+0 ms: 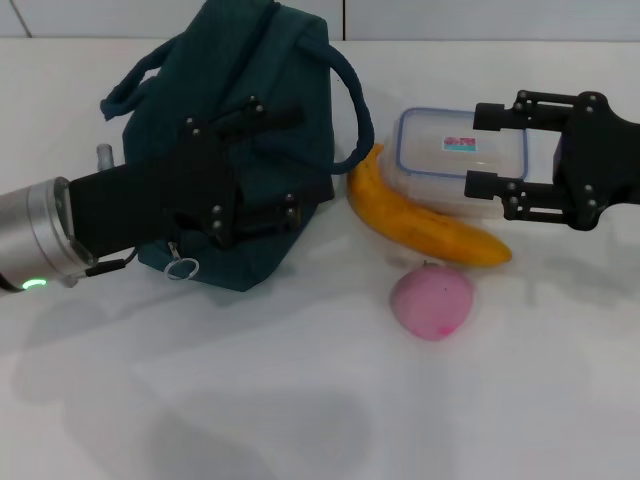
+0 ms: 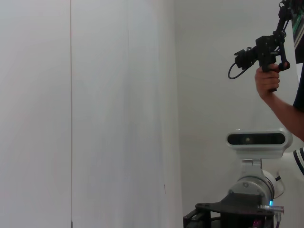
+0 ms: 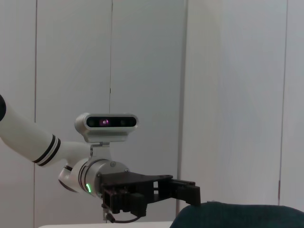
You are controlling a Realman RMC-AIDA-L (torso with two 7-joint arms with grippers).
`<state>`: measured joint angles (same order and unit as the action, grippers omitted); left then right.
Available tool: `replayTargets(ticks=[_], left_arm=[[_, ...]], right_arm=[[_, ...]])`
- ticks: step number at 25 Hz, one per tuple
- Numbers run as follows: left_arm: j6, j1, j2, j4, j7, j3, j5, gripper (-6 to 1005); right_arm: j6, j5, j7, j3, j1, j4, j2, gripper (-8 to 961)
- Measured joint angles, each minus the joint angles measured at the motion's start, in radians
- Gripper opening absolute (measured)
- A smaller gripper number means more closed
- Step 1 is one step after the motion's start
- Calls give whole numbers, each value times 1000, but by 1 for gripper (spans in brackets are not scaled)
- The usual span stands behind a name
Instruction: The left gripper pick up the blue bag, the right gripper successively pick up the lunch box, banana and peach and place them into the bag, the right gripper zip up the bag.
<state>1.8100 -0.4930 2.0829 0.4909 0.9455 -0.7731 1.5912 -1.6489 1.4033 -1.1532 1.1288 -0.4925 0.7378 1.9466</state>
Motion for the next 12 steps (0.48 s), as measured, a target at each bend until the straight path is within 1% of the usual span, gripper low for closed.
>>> replayTargets(ticks=[6,12], left_arm=[[0,4,2,-1,0,0,0,785],[4,5,2,4,13,0,-5,785]], right_arm=[[1,0,6,-1,-2,5,2,644],[2,2,18,-4,2,8,9,640]])
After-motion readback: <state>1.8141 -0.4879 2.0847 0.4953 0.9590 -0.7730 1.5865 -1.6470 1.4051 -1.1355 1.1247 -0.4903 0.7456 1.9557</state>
